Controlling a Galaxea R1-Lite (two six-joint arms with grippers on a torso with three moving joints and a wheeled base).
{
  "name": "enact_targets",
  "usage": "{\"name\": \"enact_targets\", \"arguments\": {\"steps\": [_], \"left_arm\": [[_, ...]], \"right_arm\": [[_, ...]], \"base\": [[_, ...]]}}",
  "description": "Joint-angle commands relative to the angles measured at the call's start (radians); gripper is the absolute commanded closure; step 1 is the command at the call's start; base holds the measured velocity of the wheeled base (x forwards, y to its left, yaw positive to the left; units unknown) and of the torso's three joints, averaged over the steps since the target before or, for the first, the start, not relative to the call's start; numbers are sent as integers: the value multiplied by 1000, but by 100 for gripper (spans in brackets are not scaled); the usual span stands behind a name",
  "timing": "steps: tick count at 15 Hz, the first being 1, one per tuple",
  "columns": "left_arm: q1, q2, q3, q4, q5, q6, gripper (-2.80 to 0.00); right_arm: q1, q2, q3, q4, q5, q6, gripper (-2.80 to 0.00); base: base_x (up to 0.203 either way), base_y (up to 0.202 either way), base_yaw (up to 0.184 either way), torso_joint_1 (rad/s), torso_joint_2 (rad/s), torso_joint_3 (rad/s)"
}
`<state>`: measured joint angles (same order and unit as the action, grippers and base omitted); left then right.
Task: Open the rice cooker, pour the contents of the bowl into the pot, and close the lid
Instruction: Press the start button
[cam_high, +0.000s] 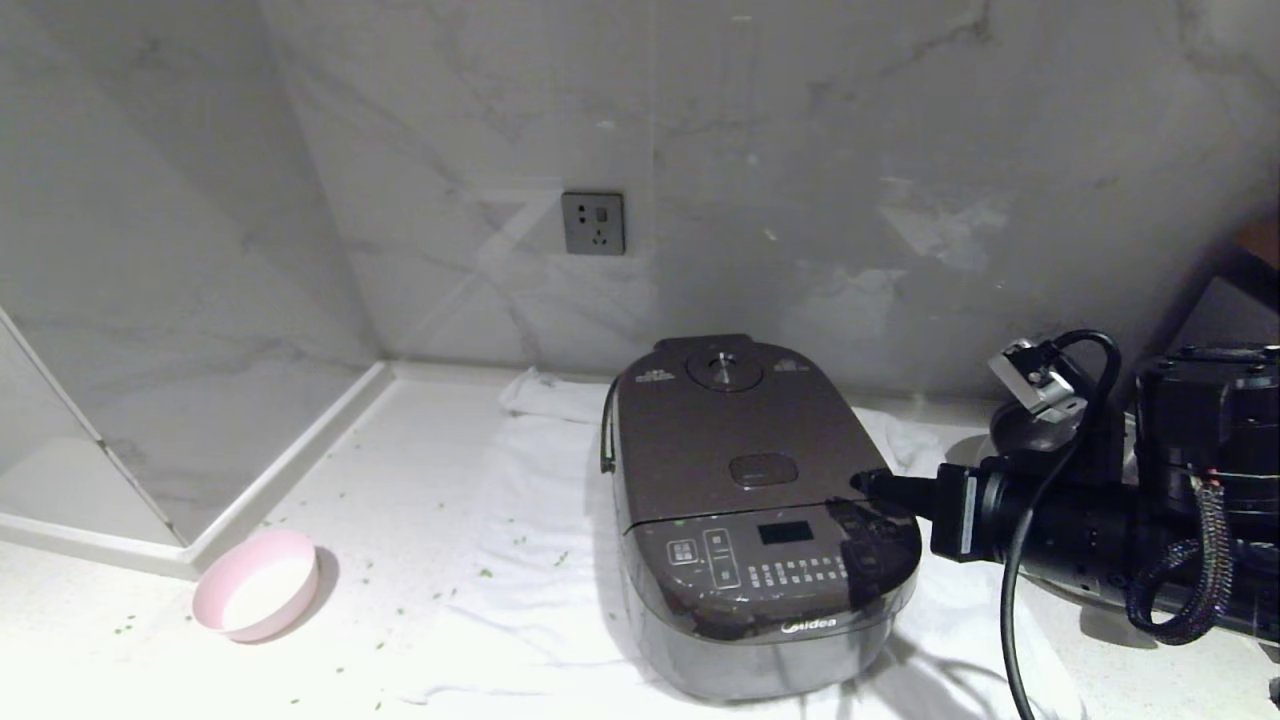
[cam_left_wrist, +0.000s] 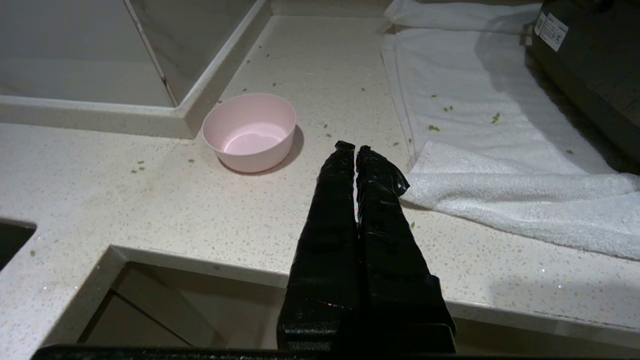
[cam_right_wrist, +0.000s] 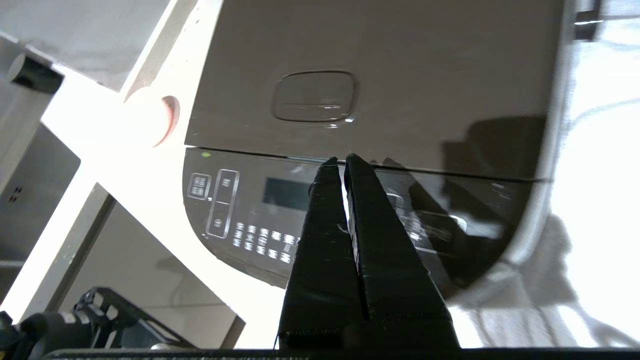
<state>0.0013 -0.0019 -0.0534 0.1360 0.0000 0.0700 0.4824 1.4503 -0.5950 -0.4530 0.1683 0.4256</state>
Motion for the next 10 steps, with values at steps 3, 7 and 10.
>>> {"name": "enact_targets", "arguments": {"steps": [3,7,10], "left_arm": [[0,0,0,2,2,-3,0],[0,0,0,2,5,-12,0],[0,0,0,2,5,-13,0]], "right_arm": [[19,66,-16,-4,3,5,0],[21,99,-19,-6,32,28,0],[21,105,-23,-6,46,28,0]], "base": [[0,0,0,0,0,0],[0,0,0,0,0,0],[0,0,0,0,0,0]]}}
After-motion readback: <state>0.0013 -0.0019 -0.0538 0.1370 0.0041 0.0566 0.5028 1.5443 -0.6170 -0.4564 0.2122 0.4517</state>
